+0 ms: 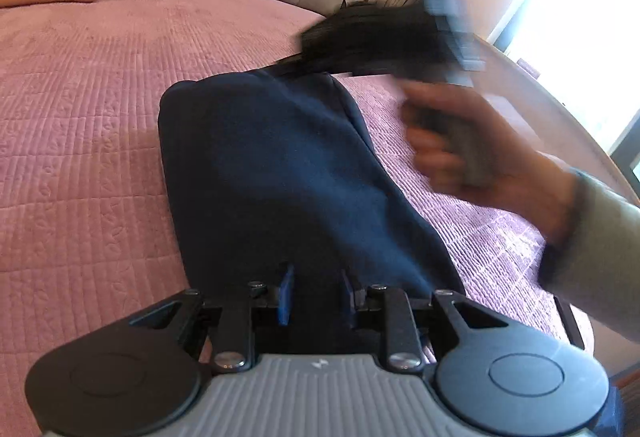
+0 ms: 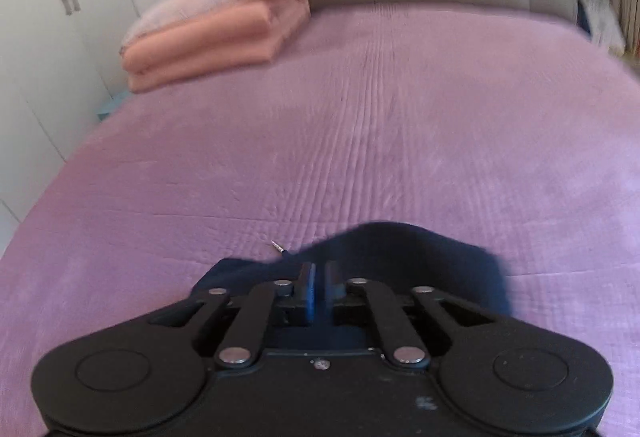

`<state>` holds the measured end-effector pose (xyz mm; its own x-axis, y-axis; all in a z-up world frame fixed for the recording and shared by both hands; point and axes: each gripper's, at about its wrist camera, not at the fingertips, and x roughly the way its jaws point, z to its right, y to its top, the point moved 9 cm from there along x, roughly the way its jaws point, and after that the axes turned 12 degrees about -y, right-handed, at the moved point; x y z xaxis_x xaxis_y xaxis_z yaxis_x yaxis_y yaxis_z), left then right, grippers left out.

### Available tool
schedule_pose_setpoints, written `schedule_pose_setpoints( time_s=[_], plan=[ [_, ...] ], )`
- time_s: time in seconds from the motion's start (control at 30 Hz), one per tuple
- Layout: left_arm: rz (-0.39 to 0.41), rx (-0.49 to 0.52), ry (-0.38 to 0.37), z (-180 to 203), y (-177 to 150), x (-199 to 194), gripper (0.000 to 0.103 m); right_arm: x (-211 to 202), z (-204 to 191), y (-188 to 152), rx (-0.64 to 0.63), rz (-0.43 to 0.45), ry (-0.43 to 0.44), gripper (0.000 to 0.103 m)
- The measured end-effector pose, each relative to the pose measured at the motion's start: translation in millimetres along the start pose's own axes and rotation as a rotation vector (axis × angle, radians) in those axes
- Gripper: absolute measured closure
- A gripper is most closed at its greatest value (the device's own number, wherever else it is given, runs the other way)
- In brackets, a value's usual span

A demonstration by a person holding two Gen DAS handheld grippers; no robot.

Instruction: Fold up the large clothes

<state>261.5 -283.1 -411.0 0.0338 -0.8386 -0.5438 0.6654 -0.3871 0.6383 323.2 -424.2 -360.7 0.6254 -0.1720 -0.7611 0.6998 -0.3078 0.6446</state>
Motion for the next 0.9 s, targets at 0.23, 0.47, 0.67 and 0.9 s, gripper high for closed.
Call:
schedule_pose_setpoints(
  time_s=[0.23, 0.47, 0.67, 0.9],
  plan=[
    [-0.058, 0.045, 0.044, 8.7, -9.6, 6.9, 0.076, -39.6, 27.5, -137.8, -0.089, -0.183, -0.135, 0.103],
    [-0.082, 0.056, 0.081, 24.6, -27.4, -3.7, 0.077, -93.7, 62.9, -193.5, 0.025, -0.272, -0.172, 0.098],
    [-0.141, 0.083, 0.119, 30.4, -34.1, 6.5, 0.077, -100.5, 47.8, -199.2, 0.038, -0.251, -0.144, 0.085],
    [-0.157, 0.074, 0.132, 26.6, -46.2, 2.6, 0.076, -85.3, 73.7, -232.6, 0.136, -0.359, -0.118, 0.097]
  ],
)
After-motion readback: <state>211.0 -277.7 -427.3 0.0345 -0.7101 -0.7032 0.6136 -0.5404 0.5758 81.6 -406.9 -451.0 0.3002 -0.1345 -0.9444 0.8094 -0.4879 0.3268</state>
